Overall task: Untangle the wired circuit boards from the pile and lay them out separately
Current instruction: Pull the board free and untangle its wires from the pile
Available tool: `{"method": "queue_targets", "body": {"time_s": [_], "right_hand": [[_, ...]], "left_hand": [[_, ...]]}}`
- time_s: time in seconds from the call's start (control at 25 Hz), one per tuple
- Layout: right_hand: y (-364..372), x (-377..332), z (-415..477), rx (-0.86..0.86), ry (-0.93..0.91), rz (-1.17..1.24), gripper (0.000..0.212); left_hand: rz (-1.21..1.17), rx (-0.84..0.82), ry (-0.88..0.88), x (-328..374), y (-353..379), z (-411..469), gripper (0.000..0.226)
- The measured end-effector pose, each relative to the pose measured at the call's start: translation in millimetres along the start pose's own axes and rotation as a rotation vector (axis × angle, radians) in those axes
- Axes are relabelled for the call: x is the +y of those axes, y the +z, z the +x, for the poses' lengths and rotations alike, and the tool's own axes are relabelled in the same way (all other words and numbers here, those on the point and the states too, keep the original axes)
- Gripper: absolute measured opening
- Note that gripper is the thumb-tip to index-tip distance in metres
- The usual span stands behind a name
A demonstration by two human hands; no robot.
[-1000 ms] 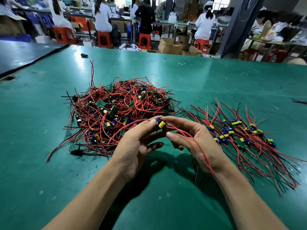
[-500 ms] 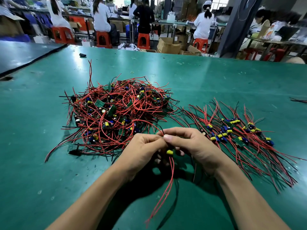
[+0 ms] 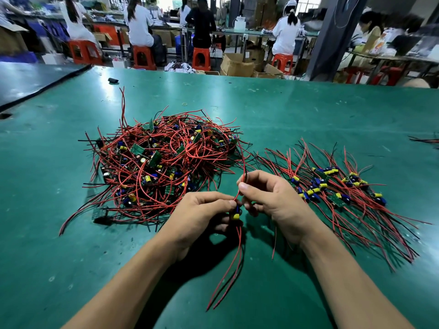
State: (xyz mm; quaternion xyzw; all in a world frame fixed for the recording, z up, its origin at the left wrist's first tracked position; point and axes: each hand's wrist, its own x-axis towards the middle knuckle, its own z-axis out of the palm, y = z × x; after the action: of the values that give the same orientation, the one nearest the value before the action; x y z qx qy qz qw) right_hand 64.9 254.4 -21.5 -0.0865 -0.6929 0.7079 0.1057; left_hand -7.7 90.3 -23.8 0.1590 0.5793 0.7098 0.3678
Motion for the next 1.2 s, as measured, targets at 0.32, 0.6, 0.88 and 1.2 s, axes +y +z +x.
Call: {"method": "queue_targets", "body": {"time_s": [0.32, 0.6, 0.88, 1.2], "right_hand": [[-5, 1, -2, -0.122, 0.035, -0.021, 0.013], [-7, 2, -5, -0.222, 0.158, 0.127, 0.019], [-2, 9, -3, -0.067, 0.187, 0.035, 0.031], [12, 17, 7, 0.307, -0.041, -0.117, 0.02]], "left_hand": [[0.033, -0.065, -0.076, -1, 1, -1, 0.017], [0.051, -0.19, -0.073, -1, 0, -5, 0.022], [0.076, -0.105, -0.085, 0, 2, -5, 0.015], [0.101, 0.022, -0.079, 5, 8, -3, 0.016]]}}
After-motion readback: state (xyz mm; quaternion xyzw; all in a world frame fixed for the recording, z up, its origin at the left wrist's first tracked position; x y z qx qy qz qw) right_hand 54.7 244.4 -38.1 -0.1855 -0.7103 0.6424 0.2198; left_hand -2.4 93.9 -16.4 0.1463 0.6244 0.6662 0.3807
